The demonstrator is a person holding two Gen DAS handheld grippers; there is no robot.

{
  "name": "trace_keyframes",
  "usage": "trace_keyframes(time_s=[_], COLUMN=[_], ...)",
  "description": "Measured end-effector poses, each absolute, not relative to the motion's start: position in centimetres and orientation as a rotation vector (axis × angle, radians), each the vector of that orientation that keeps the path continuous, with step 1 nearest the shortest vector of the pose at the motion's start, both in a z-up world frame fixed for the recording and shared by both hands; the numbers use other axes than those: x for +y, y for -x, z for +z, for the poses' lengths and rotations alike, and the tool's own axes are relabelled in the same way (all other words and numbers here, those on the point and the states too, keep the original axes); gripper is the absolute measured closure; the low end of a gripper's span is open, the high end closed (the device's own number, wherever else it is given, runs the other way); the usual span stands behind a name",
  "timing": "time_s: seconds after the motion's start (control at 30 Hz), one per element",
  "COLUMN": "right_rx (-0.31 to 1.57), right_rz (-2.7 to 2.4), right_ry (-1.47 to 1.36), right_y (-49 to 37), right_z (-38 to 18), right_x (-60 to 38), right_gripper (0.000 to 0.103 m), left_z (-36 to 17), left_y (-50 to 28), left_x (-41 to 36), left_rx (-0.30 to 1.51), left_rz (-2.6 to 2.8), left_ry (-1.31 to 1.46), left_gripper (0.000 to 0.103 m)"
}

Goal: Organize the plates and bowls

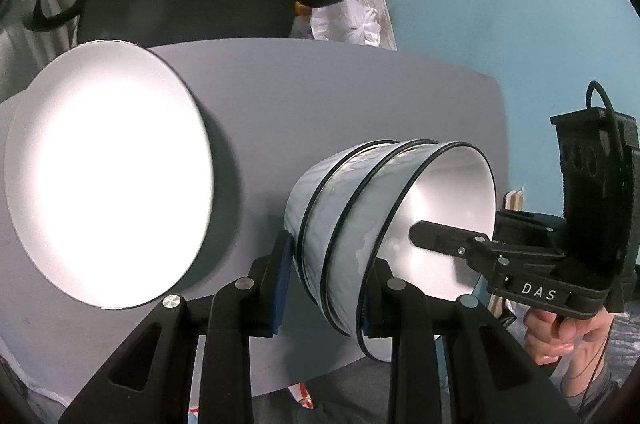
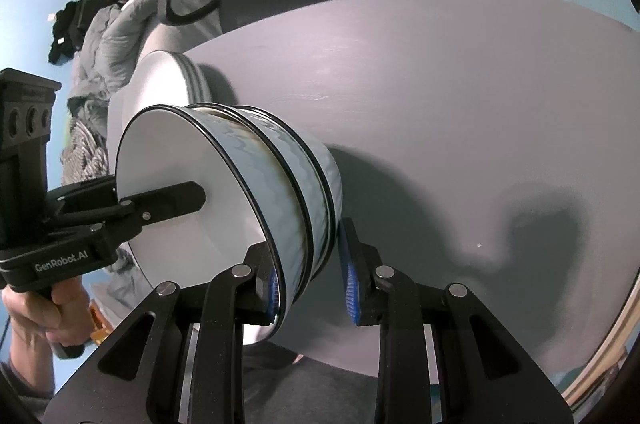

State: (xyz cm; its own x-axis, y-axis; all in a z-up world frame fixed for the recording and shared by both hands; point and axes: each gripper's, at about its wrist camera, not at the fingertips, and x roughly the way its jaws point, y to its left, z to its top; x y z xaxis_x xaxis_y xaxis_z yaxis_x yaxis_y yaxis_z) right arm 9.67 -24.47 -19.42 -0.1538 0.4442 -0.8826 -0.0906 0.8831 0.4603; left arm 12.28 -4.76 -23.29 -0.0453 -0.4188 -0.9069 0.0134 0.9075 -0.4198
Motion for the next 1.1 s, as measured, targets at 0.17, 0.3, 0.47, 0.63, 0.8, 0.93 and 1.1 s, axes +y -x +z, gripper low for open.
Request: trace_keyframes(time_s=[0.17,0.3,0.47,0.63,0.8,0.93,1.1], right_rx=[1.648,1.632,1.617,1.608,1.603,1.601,1.606], right_rz=[0.483,0.488,0.494,0.515,0.545,0.570,0.593], right_ry=[-0.268,-0.272,-0.261,-0.231,-0.197,-0.165,-0.137], right_y=[-9.6,-9.5,-9.6,-10.1,-10.6,-11.3,-12.1], right_z=[-18.7,-18.0,-17.4,-16.8,-16.4,-16.3,-16.5], right_x=[-23.3,-22.3,-20.6,-18.7,-16.7,-14.9,-12.6], right_gripper=[0.078,0.078,0.078,0.078,0.078,0.078,0.078], left_z=[-22.6,-21.9,-21.0,-20.3,-19.5,-19.3,-19.5], left_y=[-12.1,-12.1,-11.8,-11.8,-11.6,-11.7,-12.0], left_x=[-3.2,-2.1,-0.6,1.3,3.5,5.4,7.6], left_rx=[1.563,1.545,1.523,1.503,1.483,1.473,1.474], left_rz=[-0.352,-0.348,-0.338,-0.320,-0.298,-0.276,-0.247], left_ry=[0.337,0.341,0.350,0.365,0.380,0.394,0.411], left_gripper=[0.075,0.075,0.075,0.075,0.075,0.075,0.076])
